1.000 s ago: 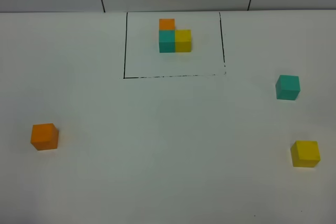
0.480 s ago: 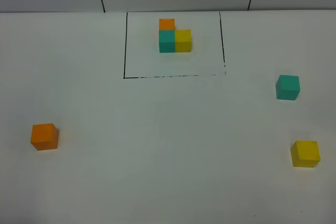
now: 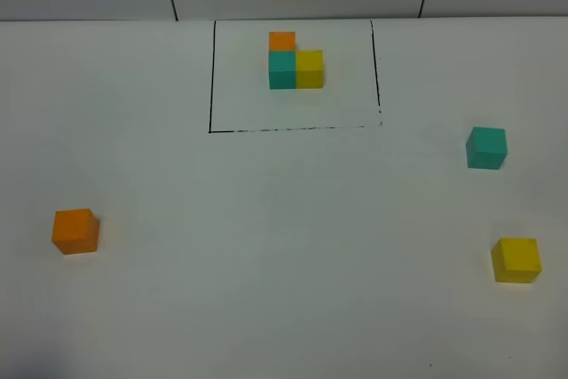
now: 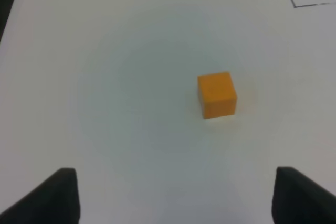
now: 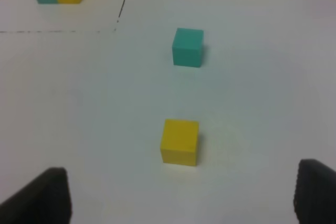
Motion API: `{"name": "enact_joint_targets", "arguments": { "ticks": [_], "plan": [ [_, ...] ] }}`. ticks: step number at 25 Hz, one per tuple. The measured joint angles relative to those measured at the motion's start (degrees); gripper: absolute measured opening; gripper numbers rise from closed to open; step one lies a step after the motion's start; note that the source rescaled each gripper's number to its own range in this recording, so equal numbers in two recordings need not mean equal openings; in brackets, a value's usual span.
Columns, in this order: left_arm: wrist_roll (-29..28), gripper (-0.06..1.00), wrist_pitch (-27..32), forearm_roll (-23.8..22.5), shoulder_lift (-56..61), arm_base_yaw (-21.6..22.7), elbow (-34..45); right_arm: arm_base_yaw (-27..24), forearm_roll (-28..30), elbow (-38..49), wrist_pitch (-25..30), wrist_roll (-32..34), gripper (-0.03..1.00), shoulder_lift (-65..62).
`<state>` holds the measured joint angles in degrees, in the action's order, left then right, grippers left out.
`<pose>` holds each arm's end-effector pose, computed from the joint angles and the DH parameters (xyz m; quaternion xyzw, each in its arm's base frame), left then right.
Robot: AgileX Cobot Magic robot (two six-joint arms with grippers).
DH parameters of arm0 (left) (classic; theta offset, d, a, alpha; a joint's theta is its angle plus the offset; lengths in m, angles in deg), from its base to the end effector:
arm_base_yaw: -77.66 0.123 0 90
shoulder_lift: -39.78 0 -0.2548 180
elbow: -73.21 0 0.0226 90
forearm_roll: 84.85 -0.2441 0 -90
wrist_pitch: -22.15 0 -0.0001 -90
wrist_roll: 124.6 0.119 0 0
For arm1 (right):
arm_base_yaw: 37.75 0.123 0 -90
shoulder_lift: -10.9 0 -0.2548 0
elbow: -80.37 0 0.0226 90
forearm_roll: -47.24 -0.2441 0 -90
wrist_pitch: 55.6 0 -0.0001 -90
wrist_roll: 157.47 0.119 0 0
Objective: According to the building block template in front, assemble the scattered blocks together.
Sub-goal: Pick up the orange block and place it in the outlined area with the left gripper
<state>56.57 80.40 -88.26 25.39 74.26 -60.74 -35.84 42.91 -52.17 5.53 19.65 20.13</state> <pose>0.0589 0.0025 0.2693 0.0349 0.8592 0.0198 0.5101 0.0448 0.0094 0.2614 -0.0372 0.8549 0.0334 0.5163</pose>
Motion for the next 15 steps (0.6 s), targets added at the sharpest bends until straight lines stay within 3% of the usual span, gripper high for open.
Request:
{"name": "enact_joint_targets", "arguments": {
  "ticks": [6,15],
  "plan": [
    [-1.17,0.87,-3.96,-2.08,-18.93,0.0,-3.27,0.0,0.0,0.0,0.0,0.0,0.73,0.0],
    [-2.62,0.89,-7.73,-2.08,-48.72,0.0,-12.64,0.0,0.0,0.0,0.0,0.0,0.73,0.0]
  ]
}}
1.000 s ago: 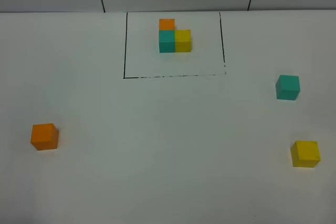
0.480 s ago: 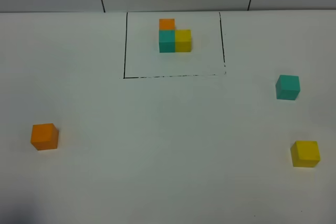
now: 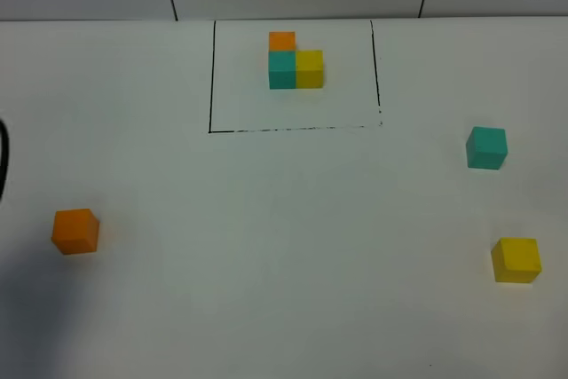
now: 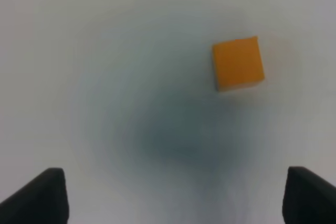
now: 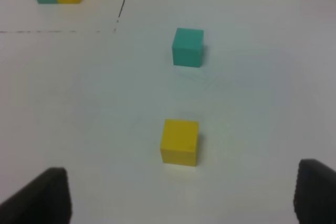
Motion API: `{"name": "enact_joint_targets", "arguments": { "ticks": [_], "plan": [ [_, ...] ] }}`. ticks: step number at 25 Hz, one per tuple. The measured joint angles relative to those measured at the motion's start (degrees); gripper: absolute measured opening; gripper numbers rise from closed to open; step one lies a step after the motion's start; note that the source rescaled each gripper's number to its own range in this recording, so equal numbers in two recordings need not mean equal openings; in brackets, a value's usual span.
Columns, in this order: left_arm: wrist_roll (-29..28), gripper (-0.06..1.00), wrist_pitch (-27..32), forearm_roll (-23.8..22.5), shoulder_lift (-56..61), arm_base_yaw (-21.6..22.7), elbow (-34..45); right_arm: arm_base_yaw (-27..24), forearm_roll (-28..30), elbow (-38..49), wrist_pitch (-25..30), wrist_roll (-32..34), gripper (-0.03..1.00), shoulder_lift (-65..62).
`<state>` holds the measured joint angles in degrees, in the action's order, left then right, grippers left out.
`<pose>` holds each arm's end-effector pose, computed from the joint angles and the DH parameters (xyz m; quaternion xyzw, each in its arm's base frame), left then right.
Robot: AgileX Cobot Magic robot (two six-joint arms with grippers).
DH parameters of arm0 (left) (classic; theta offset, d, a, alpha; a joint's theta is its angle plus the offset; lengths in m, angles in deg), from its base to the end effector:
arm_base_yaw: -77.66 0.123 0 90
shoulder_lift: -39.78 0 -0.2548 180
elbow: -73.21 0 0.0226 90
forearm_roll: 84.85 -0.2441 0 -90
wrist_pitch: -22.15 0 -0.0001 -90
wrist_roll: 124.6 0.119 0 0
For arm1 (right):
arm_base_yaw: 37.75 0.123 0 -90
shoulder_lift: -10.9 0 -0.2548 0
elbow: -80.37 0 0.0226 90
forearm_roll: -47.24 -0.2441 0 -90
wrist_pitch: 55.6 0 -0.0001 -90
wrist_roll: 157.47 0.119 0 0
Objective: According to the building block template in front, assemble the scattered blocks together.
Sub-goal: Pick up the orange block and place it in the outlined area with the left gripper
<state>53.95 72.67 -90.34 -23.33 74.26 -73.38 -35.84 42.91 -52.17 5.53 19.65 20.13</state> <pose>0.1947 -0.0028 0.2455 0.0350 0.9574 0.0321 0.2850 0.0448 0.0094 0.2614 -0.0372 0.8549 0.0334 0.5163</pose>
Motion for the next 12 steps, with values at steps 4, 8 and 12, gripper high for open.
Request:
{"name": "enact_joint_targets", "arguments": {
  "ticks": [4,8,12],
  "plan": [
    [-2.77,0.89,-1.34,0.0,-9.34,0.0,-1.68,0.0,0.0,0.0,0.0,0.0,0.73,0.0],
    [-4.68,0.89,-4.45,0.11,-15.0,0.0,-1.68,0.0,0.0,0.0,0.0,0.0,0.73,0.0],
    [-4.56,0.89,-7.6,0.17,-19.38,0.0,-1.68,0.0,0.0,0.0,0.0,0.0,0.73,0.0]
  ]
}}
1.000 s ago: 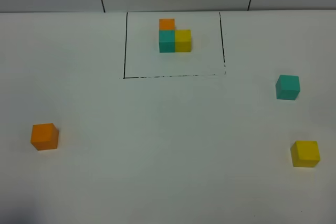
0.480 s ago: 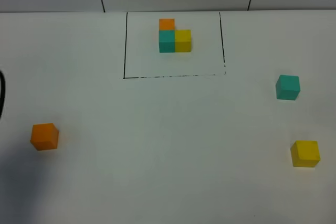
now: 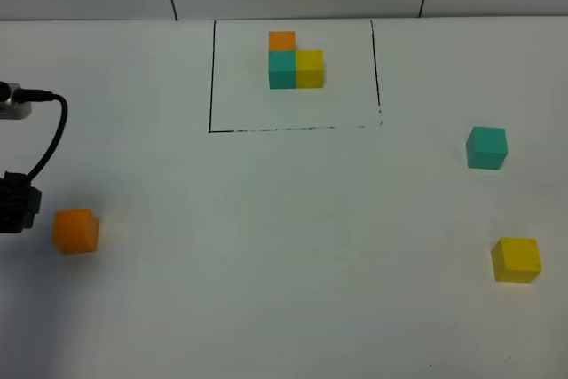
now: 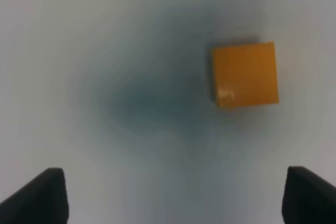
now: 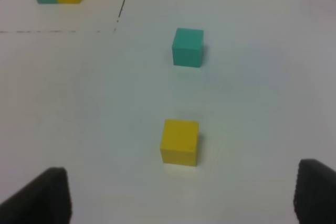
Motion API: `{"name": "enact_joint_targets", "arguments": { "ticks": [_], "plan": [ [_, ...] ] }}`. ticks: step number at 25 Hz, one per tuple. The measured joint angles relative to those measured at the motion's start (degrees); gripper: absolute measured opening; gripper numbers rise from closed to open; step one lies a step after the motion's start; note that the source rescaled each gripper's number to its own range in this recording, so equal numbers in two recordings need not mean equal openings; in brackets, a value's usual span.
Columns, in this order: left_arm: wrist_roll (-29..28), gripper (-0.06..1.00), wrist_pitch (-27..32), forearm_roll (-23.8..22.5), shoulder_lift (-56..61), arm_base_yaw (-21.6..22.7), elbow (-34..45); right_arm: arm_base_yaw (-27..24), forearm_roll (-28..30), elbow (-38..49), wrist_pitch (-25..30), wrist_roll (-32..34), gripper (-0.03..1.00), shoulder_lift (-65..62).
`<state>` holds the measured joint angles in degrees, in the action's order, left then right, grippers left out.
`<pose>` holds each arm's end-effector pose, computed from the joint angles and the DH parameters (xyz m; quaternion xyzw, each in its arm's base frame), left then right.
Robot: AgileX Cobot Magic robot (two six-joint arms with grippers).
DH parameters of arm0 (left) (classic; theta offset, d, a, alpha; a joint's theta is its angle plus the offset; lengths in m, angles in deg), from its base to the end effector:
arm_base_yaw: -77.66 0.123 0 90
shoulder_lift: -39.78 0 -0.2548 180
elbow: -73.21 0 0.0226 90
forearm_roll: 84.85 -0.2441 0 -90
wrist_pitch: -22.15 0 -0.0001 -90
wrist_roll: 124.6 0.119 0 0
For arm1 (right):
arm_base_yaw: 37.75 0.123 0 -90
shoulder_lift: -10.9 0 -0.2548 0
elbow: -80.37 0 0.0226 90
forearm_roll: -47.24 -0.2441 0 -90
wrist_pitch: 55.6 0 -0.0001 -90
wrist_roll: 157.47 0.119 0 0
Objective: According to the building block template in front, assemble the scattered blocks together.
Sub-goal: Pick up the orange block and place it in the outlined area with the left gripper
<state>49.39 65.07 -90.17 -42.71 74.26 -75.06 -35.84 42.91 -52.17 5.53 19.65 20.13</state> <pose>0.2449 -0.0070 0.1867 0.0047 0.9795 0.0213 0.2004 0.0448 0.0094 0.2614 -0.0372 0.8549 0.0334 0.5163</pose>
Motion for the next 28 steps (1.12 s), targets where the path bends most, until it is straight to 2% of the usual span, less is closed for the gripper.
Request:
{"name": "enact_joint_targets", "arguments": {
  "ticks": [6,13,20,28],
  "plan": [
    [1.33,0.89,-4.05,1.13,-4.5,-0.93,-0.09,0.0,0.0,0.0,0.0,0.0,0.73,0.0],
    [1.17,0.89,-6.77,6.33,-6.91,-1.53,-0.32,0.0,0.0,0.0,0.0,0.0,0.73,0.0],
    [-0.14,0.89,-7.13,7.68,-13.3,-1.53,-0.32,0.0,0.0,0.0,0.0,0.0,0.73,0.0],
    [-0.97,0.89,-10.23,8.23,-17.02,-1.53,-0.38,0.0,0.0,0.0,0.0,0.0,0.73,0.0]
  ]
}}
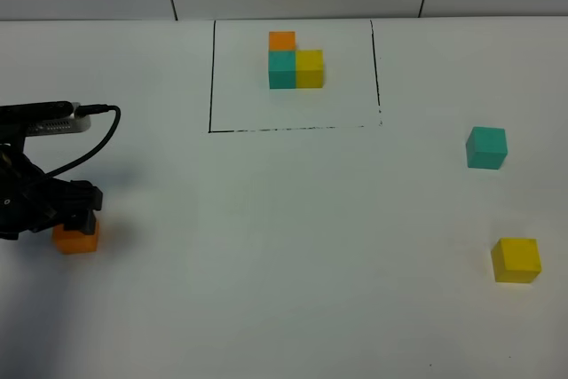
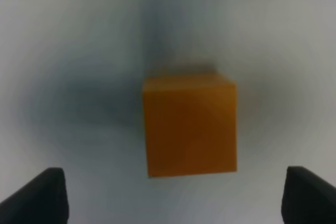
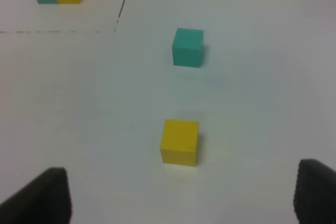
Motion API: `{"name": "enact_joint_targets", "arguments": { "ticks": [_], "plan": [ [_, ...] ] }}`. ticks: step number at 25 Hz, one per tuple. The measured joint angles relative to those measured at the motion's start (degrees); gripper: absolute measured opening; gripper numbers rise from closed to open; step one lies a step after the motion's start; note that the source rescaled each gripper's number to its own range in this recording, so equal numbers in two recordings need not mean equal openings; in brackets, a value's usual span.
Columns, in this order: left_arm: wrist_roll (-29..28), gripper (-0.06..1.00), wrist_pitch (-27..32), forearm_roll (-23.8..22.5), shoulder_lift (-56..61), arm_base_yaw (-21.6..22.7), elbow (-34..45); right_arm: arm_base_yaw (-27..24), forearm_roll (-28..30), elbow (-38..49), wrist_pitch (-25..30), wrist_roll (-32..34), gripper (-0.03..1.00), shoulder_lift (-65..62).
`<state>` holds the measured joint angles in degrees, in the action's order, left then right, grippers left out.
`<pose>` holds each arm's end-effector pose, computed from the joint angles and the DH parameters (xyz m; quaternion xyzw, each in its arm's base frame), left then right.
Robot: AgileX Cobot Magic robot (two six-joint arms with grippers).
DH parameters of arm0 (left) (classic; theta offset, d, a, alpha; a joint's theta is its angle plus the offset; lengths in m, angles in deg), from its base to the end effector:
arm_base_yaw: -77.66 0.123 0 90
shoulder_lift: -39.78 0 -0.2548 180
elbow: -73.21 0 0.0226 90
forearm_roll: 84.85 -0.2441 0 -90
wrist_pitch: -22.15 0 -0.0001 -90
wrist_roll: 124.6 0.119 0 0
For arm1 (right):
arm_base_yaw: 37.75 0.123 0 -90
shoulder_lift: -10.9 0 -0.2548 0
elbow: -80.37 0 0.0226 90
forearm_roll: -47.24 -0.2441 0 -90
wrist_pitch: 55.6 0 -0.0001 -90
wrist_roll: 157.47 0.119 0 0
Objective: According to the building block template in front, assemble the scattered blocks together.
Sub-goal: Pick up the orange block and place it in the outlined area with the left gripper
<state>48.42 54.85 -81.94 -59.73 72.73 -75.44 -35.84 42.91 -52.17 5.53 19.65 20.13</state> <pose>0.2738 -0.0269 0.1176 -0.0369 0.9889 -0.0314 0.1404 0.0448 0.0094 0.2614 -0.0372 0.8549 0.0334 0.5163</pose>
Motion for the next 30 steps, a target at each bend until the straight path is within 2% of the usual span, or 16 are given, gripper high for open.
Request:
{"name": "enact_joint_targets", "arguments": {
  "ticks": [14,18,21,24,27,30],
  "plan": [
    [-0.62,0.86,-4.11,0.01,-6.99,0.0,-0.11,0.0,0.0,0.0,0.0,0.0,0.73,0.0],
    [-0.62,0.81,-5.51,0.06,-8.73,0.0,-0.11,0.0,0.0,0.0,0.0,0.0,0.73,0.0],
    [-0.67,0.7,-5.57,0.24,-9.21,0.0,-0.11,0.0,0.0,0.0,0.0,0.0,0.73,0.0],
    [-0.79,0.51,-5.57,0.24,-9.28,0.0,-0.11,0.0,0.0,0.0,0.0,0.0,0.73,0.0],
    [-0.79,0.28,-5.76,0.24,-9.28,0.0,-0.11,0.0,0.0,0.0,0.0,0.0,0.73,0.0],
    [-0.79,0.0,-5.88,0.24,-9.28,0.0,-0.11,0.0,0.0,0.0,0.0,0.0,0.73,0.0]
  ]
}}
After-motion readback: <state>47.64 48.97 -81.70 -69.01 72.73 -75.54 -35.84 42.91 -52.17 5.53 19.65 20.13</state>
